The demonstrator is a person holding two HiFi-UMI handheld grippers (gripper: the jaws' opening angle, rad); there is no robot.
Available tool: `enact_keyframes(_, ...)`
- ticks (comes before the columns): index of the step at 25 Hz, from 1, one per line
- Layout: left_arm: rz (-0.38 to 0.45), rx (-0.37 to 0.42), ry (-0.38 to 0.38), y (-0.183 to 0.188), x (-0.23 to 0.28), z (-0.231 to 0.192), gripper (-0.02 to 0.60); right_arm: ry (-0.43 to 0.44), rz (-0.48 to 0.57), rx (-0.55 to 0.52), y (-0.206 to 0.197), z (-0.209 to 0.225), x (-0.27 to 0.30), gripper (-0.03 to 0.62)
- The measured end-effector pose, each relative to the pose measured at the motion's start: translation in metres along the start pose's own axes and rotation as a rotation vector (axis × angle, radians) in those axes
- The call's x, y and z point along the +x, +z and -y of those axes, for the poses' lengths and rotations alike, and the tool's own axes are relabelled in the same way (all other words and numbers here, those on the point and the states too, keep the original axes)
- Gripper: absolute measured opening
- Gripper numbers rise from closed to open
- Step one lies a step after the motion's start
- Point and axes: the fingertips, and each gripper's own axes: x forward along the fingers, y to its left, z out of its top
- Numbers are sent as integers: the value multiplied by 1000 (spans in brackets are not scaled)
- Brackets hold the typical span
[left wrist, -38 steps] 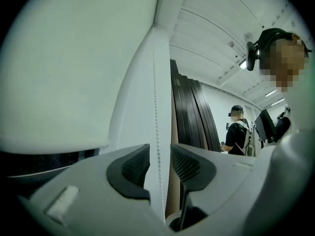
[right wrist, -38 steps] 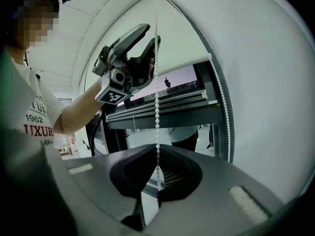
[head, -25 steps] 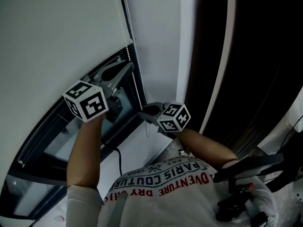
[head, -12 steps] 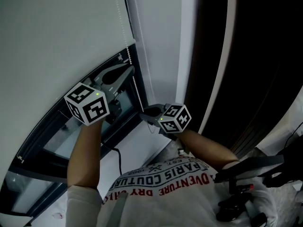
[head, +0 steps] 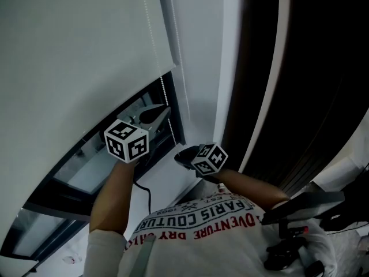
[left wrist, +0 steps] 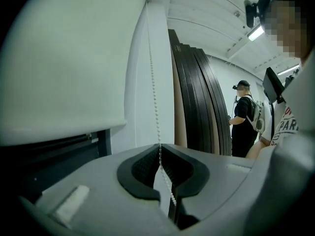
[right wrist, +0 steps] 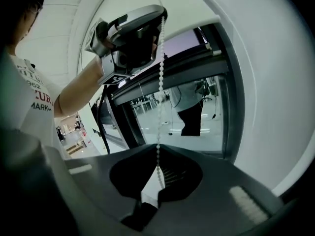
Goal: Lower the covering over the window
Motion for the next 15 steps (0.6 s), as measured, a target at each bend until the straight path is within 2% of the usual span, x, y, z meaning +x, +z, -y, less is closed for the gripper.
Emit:
enact_keyframes(5, -48, -52, 24, -43, 4, -5, 18, 23, -81, 24, -37, -5, 9, 14)
enact_keyframes(9, -53, -101, 43, -65, 1, -14, 20, 34, -116, 54, -54, -6, 13, 14)
enact_keyframes(13, -98, -65, 91, -83, 3, -19, 18, 40, -147, 66, -66, -4, 12, 15)
enact_keyframes(15, -97, -76, 103, -89, 4, -21, 20, 41, -153, 67, -70, -5, 11, 15)
